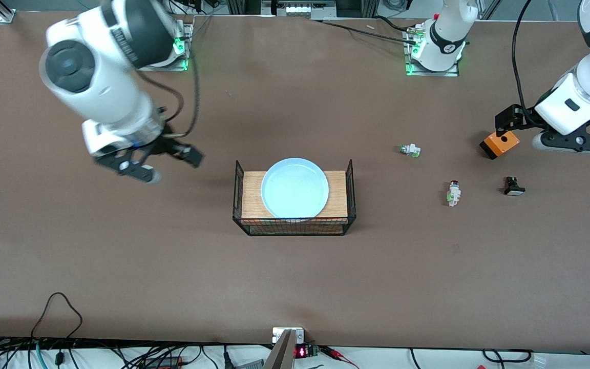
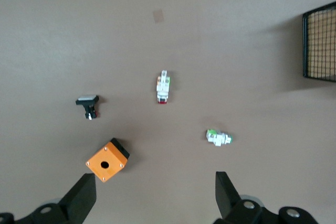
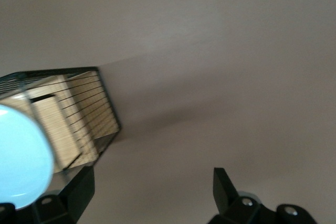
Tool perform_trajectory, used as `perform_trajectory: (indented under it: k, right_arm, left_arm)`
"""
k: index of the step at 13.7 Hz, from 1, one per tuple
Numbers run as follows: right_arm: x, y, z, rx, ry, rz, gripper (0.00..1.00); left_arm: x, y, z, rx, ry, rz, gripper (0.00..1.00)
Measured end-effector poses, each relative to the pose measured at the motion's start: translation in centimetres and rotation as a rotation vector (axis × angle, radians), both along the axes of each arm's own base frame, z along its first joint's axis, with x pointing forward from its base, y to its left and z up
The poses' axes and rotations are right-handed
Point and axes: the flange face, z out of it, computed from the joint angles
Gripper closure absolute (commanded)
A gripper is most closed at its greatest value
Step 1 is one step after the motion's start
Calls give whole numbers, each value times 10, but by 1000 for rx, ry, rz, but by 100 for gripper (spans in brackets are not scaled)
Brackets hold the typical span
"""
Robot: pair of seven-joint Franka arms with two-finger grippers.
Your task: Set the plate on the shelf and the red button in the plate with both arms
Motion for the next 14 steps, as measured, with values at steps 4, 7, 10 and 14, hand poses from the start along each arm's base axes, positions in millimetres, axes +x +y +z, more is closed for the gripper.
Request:
perform_trajectory:
  k: [4, 7, 10, 14]
  right_arm:
    - [26, -103, -6, -51, 23, 152, 0]
    - [36, -187, -7, -67, 35, 256, 0]
    - [33, -242, 9, -79, 22, 277, 0]
    - [4, -260, 60, -72, 9, 254, 0]
  left_arm:
    - [10, 3, -62, 6, 157, 7, 0]
    - [35, 15, -148, 12, 252, 23, 0]
    - [55, 19, -218, 29, 220, 9, 0]
    - [50, 19, -286, 13, 115, -5, 0]
